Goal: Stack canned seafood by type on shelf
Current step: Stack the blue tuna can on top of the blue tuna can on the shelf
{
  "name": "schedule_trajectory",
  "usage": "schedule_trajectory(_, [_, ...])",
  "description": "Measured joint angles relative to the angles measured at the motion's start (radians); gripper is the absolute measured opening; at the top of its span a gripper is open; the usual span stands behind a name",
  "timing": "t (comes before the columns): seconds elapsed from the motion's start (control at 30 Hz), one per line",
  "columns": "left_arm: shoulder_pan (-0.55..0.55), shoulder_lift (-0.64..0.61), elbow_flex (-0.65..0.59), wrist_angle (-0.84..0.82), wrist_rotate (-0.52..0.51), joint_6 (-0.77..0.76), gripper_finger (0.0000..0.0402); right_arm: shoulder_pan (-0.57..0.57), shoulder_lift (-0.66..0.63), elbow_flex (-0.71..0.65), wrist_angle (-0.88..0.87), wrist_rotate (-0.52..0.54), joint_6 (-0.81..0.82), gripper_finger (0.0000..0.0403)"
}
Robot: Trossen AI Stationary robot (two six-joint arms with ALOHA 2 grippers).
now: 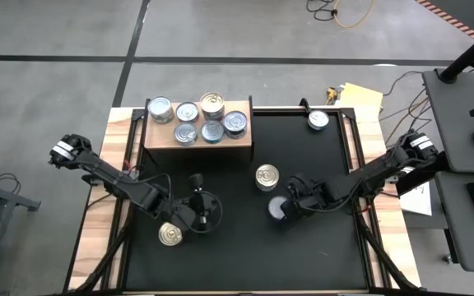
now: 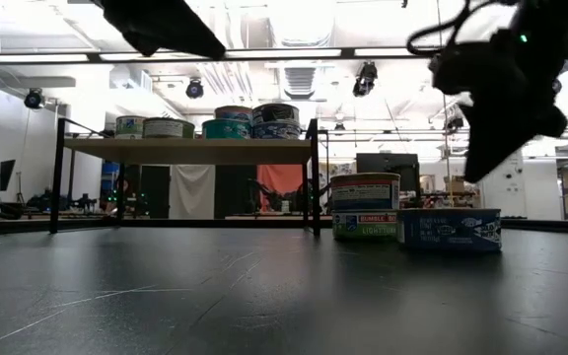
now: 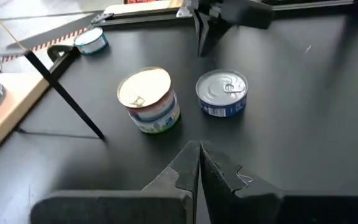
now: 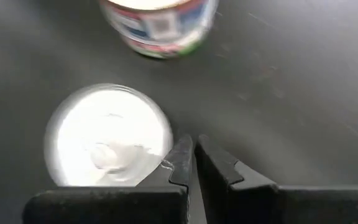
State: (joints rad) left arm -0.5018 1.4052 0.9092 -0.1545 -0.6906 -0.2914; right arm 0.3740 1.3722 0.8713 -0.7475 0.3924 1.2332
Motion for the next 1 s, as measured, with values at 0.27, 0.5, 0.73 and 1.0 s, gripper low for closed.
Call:
schedule_trajectory(0.27, [-0.014, 0.0, -0.099, 0.176, 0.001, -0.02, 0.0, 0.043, 0.001, -0.091, 0.015, 0.002, 0.114, 0.0013])
schedule_trajectory(0.5, [-0.013, 0.0, -0.237, 0.458, 0.0, -0.007, 0.0, 0.067, 0.059, -0.108, 0.147, 0.028, 0.117, 0.0013])
schedule_trajectory(0.73, [-0.014, 0.0, -0.332, 0.605, 0.001, -0.068, 0.0, 0.066, 0.147, -0.108, 0.311, 0.031, 0.039, 0.0013])
schedule_trajectory(1.0, [-0.015, 0.0, -0.347, 0.628, 0.024, -0.095, 0.0, 0.06, 0.211, -0.108, 0.502, 0.029, -0.081, 0.0013])
